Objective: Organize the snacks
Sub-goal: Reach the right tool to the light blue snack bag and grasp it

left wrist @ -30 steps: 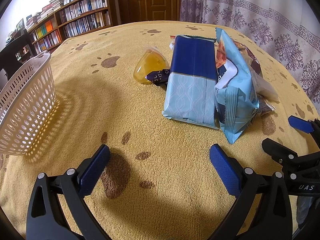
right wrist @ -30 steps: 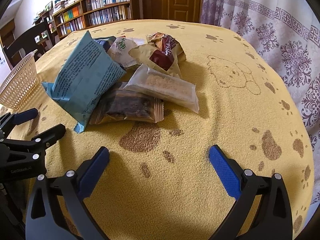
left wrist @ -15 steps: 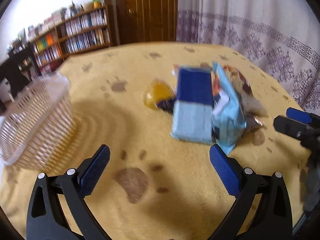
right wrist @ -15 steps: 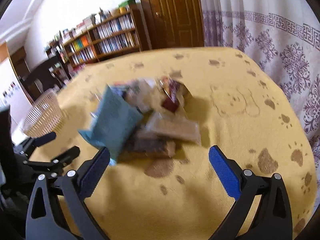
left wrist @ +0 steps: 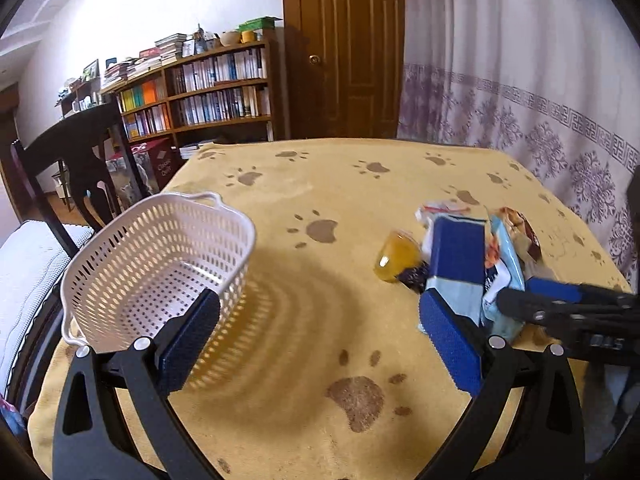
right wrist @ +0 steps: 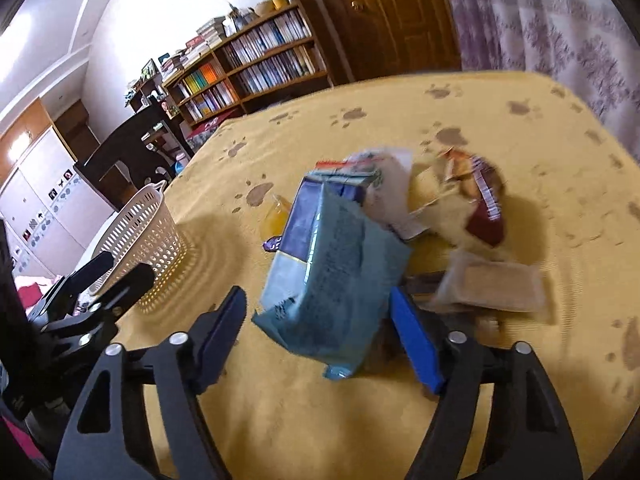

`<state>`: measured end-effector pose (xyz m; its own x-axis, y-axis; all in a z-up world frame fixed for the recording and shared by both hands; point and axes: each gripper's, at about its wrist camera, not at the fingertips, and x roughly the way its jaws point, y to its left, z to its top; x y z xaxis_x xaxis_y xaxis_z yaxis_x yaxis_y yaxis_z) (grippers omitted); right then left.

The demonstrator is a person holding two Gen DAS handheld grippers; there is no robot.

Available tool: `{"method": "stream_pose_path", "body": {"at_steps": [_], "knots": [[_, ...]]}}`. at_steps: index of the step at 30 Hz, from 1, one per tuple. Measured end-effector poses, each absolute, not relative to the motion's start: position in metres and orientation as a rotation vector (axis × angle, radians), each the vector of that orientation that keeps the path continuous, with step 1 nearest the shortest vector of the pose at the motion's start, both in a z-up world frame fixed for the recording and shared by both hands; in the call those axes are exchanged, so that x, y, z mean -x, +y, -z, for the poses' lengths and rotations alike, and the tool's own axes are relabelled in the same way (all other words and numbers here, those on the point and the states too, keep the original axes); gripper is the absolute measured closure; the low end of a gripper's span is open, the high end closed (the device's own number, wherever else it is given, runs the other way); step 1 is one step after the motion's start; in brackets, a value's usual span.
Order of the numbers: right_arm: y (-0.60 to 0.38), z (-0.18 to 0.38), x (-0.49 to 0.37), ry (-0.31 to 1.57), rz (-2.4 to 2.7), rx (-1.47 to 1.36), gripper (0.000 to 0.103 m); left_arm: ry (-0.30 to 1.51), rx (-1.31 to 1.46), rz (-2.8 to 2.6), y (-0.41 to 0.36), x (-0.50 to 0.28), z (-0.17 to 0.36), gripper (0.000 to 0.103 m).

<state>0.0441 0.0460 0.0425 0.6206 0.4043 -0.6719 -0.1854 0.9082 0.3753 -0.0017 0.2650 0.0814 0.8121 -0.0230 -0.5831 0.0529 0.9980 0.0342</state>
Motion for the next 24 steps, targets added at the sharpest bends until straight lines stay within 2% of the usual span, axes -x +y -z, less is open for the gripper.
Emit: {"method": "stream_pose_path", "body": {"at_steps": [9, 11, 13, 16, 24], "knots": [[0.052, -0.021, -0.062, 0.89, -0.298, -0.294, 0.032, 0.635, -0.044, 0.037, 0.264, -0.002, -0.078, 0.002], [0.053, -0.021, -0.06, 0.888, -0.299, -0.284, 0.037, 0.638, -0.043, 0.035, 0.264, -0.003, -0.077, 0.002], [0.05, -0.02, -0.061, 0.9, -0.302, -0.293, 0.05, 0.639, -0.043, 0.035, 0.264, -0.003, -0.077, 0.002], [0.044, -0.015, -0.058, 0.916, -0.321, -0.321, 0.059, 0.638, -0.044, 0.036, 0.265, -0.004, -0.077, 0.002], [0.044, -0.029, -0.045, 0.875, -0.339, -0.288, 0.062, 0.654, -0.052, 0.035, 0.264, -0.007, -0.07, 0.002]]}}
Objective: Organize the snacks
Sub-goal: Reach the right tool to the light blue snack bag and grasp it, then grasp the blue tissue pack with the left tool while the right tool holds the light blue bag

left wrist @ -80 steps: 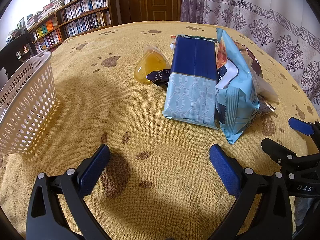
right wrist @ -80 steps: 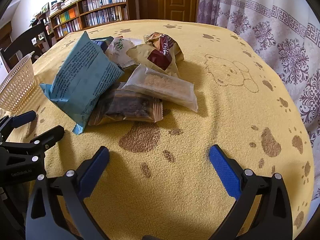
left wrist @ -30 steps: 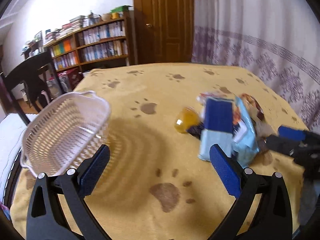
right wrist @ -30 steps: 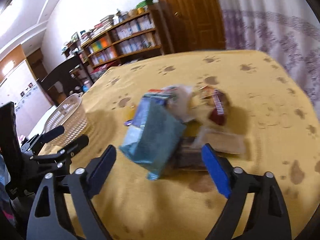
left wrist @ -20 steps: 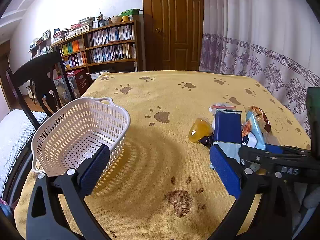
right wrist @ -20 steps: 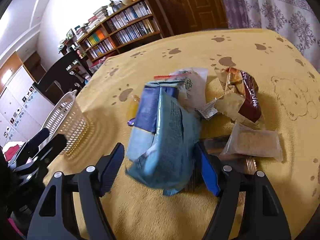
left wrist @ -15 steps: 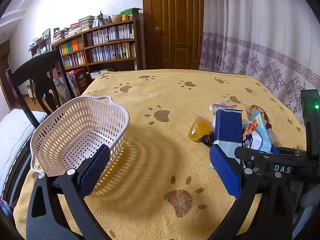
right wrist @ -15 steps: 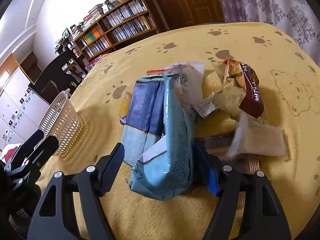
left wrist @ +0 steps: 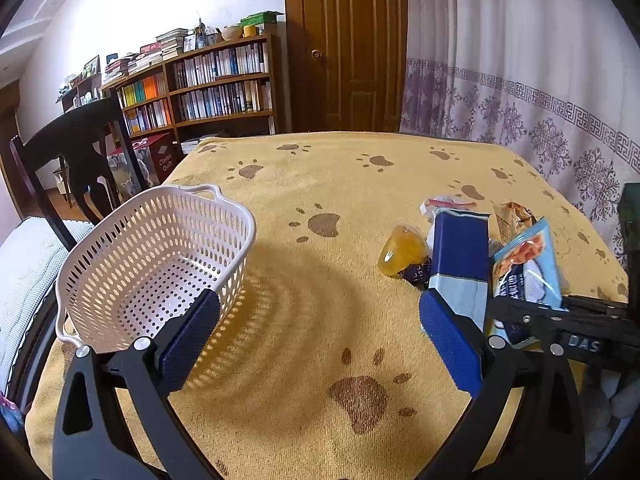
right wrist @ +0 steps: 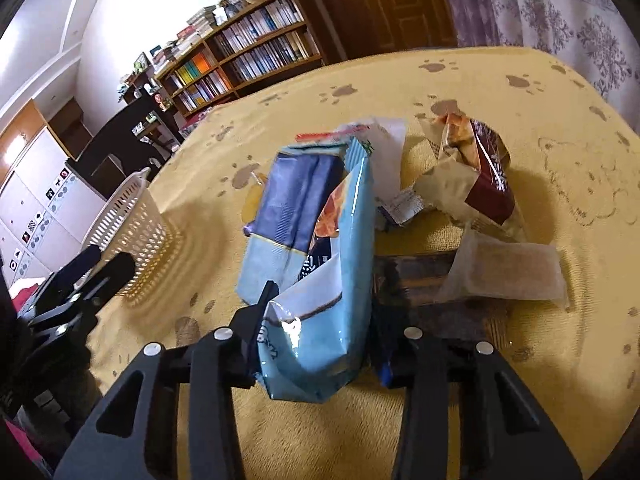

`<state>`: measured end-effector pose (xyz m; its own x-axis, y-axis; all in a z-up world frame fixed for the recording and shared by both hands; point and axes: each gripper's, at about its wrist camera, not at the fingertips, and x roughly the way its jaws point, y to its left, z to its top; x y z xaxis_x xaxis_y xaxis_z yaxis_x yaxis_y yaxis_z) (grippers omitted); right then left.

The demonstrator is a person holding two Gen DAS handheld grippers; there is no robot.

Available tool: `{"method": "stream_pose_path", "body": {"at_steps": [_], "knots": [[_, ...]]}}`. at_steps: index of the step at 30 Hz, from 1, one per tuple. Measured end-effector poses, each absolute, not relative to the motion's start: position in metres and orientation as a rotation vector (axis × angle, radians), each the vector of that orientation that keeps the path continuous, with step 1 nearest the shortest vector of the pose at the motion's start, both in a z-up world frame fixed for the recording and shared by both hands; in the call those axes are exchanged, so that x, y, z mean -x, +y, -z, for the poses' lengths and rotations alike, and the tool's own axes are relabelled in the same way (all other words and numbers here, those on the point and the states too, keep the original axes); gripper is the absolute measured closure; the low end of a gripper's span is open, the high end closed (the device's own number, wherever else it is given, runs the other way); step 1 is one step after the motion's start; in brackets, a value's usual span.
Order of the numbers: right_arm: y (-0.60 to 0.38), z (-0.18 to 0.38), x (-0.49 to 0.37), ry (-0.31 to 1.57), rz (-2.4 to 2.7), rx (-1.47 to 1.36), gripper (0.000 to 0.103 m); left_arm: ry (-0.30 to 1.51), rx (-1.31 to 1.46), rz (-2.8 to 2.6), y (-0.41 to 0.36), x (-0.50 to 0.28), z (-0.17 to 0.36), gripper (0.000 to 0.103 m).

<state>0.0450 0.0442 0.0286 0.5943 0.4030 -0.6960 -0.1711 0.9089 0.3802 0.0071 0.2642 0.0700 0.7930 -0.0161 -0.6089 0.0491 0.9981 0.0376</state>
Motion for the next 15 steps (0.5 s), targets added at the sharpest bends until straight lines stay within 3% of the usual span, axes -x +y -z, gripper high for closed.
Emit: {"method": "stream_pose_path", "body": {"at_steps": [15], "knots": [[0.004, -0.078, -0.018, 0.721, -0.307, -0.329, 0.062, 0.66, -0.12, 0.102, 0.224, -0.022, -0.068, 0.002]]}}
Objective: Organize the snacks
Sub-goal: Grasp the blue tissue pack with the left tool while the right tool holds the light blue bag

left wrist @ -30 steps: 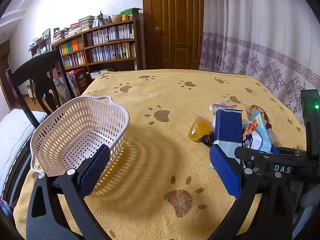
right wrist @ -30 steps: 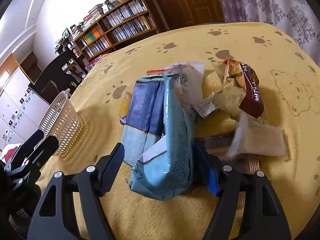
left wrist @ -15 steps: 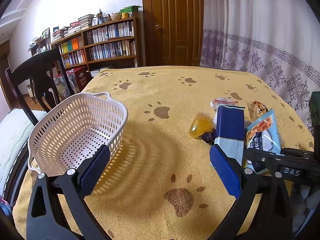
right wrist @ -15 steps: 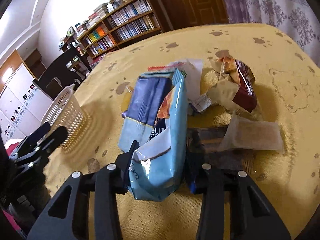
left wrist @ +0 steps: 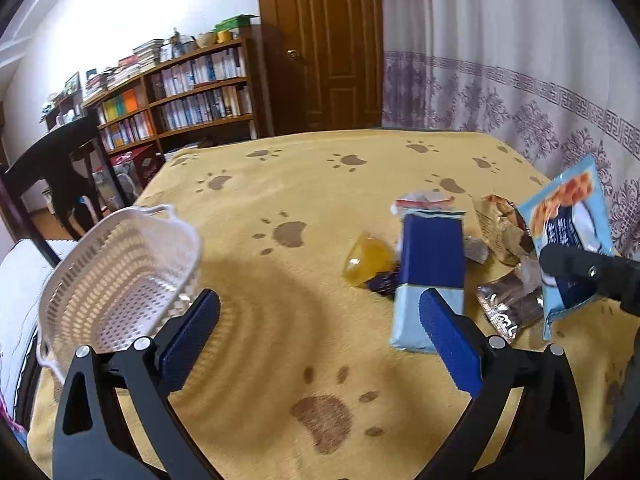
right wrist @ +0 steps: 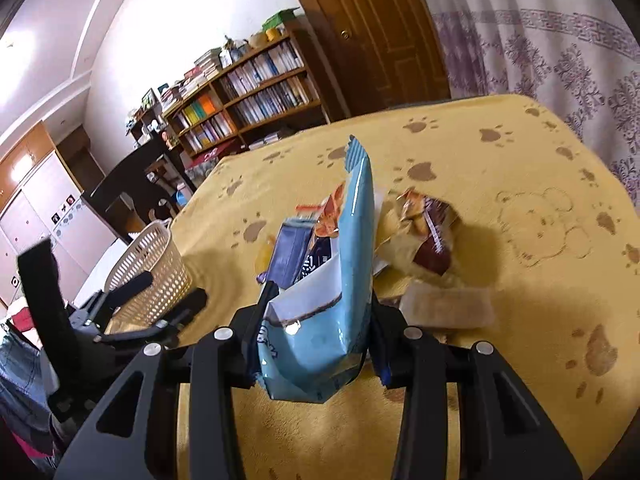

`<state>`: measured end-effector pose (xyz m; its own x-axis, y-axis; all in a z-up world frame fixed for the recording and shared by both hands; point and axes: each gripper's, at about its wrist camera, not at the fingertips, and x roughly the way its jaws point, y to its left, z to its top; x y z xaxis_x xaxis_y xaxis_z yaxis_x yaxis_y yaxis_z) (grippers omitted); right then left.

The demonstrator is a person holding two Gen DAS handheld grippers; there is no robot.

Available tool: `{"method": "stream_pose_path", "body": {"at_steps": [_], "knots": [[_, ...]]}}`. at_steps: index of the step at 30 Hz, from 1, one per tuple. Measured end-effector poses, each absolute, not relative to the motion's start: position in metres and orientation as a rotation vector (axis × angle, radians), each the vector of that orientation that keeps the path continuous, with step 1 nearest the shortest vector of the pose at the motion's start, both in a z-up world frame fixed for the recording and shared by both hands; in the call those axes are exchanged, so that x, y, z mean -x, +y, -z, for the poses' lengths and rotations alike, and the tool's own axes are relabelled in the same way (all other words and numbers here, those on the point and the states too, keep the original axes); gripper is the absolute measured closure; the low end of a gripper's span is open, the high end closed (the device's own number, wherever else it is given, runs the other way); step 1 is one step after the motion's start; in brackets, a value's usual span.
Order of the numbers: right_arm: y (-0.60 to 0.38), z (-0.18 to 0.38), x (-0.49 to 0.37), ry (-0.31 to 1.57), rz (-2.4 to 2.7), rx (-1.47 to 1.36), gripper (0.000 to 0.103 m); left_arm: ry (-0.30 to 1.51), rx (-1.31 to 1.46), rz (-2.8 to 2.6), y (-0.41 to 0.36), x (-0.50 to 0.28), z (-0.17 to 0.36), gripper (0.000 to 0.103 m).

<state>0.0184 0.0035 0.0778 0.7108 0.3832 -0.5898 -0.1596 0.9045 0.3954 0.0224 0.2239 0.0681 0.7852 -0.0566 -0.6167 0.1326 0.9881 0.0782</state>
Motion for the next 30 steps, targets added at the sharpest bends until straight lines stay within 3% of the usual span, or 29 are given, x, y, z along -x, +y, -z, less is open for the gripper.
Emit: {"method": "stream_pose_path", "body": {"at_steps": [7, 13, 19, 23, 30], "knots": [[-0.009, -0.085, -0.017, 0.693, -0.281, -0.346, 0.062, 0.708, -0.134, 0.198, 0.19, -0.039, -0.052, 0.002], [-0.013, -0.084, -0.02, 0.694, -0.274, -0.355, 0.062, 0.755, -0.146, 0.271, 0.168, -0.054, -0.035, 0.011], [-0.01, -0.081, -0.022, 0.703, -0.273, -0.352, 0.062, 0.79, -0.142, 0.298, 0.157, -0.066, -0.021, 0.029], [-0.008, -0.08, -0.022, 0.707, -0.271, -0.35, 0.062, 0.817, -0.105, 0.31, 0.163, -0.072, -0.014, 0.049], [-0.006, -0.079, -0.021, 0.706, -0.27, -0.342, 0.062, 0.801, -0.056, 0.321, 0.172, -0.066, -0.019, 0.051]]}}
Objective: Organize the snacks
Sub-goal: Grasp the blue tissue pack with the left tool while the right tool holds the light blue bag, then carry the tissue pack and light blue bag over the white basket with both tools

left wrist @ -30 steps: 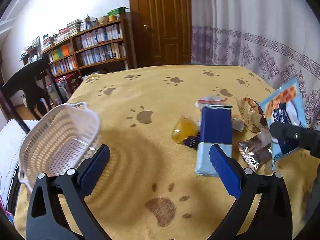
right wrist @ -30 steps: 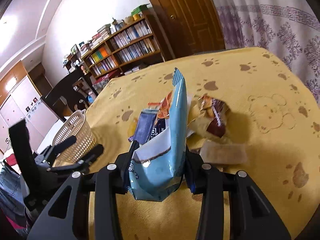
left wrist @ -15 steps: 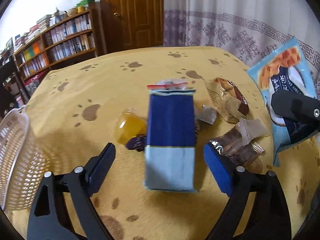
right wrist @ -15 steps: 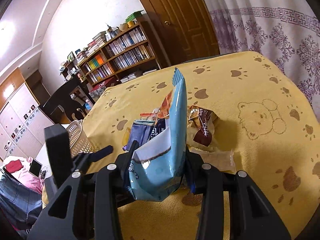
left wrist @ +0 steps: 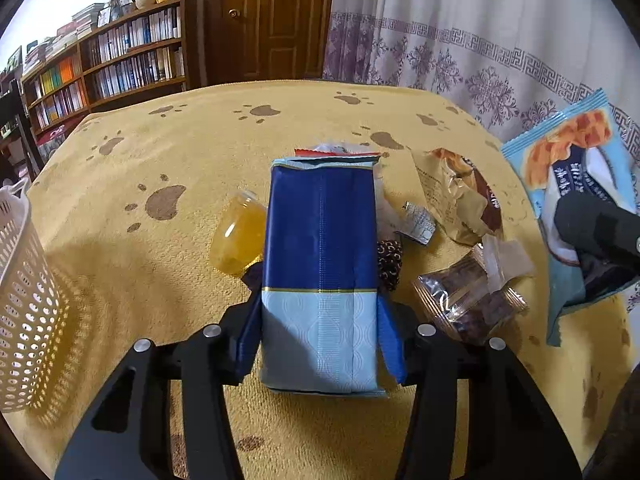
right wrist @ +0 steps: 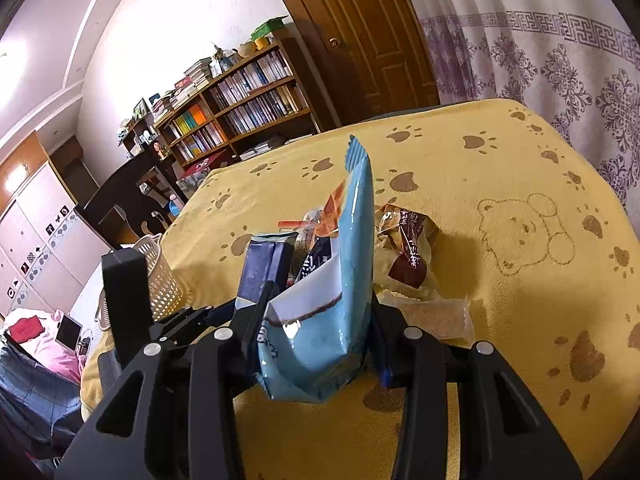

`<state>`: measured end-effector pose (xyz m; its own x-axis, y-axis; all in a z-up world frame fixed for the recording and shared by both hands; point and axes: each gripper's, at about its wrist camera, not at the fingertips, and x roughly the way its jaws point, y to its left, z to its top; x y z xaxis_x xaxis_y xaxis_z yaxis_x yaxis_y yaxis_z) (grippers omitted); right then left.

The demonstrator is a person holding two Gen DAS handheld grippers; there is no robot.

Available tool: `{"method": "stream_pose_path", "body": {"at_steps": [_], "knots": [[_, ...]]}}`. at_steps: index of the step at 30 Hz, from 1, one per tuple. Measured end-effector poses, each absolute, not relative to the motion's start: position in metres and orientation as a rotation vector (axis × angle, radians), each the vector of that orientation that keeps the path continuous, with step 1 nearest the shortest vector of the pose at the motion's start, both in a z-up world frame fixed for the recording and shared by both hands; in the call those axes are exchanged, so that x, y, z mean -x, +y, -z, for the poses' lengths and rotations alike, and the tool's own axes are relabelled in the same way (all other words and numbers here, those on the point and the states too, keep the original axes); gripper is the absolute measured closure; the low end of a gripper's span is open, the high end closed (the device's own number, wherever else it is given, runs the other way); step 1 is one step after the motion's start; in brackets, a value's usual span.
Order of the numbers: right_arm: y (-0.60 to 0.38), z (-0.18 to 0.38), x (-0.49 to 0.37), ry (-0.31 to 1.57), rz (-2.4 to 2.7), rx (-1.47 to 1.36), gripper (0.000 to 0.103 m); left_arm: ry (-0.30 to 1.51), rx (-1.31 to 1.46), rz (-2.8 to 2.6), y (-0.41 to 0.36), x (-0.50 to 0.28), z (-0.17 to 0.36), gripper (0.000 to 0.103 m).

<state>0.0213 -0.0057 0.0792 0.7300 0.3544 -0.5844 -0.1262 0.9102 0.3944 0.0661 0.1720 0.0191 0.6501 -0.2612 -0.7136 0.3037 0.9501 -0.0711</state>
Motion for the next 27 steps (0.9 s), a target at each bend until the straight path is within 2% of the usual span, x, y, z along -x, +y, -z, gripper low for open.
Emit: {"method": "stream_pose_path", "body": {"at_steps": [27], "knots": [[0.003, -0.091, -0.009, 0.659, -0.292, -0.316, 0.062, 0.61, -0.133, 0.114, 0.204, -0.029, -0.078, 0.051]]}}
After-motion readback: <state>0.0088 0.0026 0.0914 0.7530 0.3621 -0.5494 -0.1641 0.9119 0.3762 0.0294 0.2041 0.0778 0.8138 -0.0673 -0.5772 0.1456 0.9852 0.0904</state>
